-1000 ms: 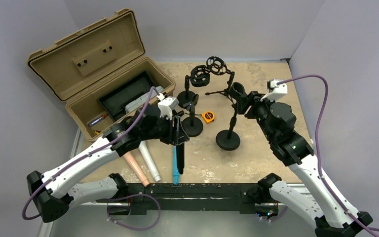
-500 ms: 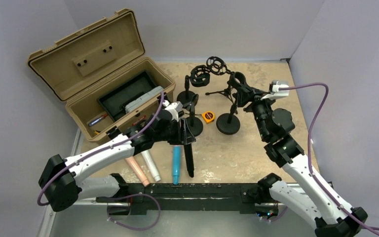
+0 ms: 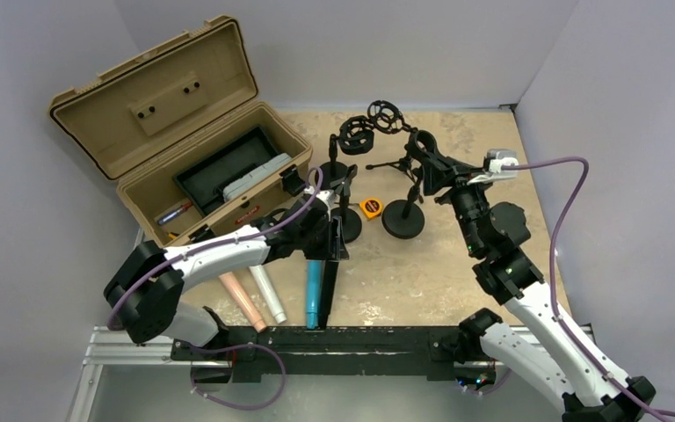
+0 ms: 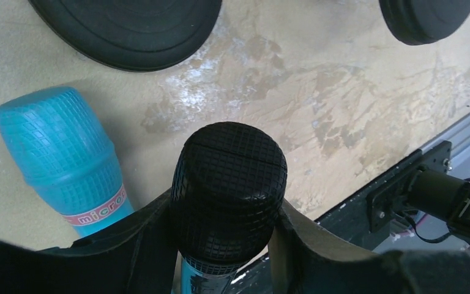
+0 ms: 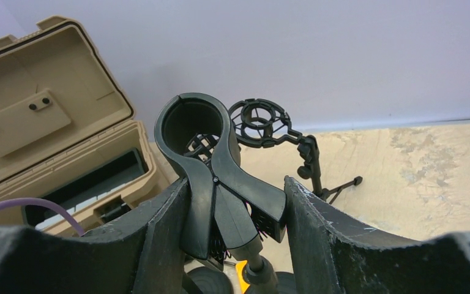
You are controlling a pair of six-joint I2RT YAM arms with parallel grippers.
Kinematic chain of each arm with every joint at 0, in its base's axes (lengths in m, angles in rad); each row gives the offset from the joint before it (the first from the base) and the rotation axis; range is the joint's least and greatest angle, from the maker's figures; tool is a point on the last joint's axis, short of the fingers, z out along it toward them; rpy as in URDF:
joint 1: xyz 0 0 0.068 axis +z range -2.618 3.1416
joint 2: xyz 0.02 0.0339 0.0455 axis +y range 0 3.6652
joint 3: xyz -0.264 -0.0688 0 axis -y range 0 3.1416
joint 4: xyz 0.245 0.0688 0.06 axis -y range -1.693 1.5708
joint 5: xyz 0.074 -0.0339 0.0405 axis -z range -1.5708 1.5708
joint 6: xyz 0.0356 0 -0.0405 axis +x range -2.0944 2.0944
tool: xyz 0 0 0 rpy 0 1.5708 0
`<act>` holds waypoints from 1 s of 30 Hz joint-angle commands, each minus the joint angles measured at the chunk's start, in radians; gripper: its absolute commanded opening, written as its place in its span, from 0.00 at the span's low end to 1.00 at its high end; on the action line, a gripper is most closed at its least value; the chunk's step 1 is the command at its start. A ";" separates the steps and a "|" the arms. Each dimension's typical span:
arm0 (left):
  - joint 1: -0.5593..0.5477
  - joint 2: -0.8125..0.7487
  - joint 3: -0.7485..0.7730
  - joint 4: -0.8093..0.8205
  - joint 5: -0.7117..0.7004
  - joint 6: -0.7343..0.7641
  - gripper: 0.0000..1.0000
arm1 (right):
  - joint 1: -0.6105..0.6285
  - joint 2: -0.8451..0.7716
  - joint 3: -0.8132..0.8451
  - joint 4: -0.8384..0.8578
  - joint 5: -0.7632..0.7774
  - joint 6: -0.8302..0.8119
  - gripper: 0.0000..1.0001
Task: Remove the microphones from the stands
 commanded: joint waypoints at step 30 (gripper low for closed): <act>0.008 -0.197 -0.023 -0.029 -0.177 0.096 0.68 | 0.002 0.008 -0.014 0.120 0.076 0.032 0.00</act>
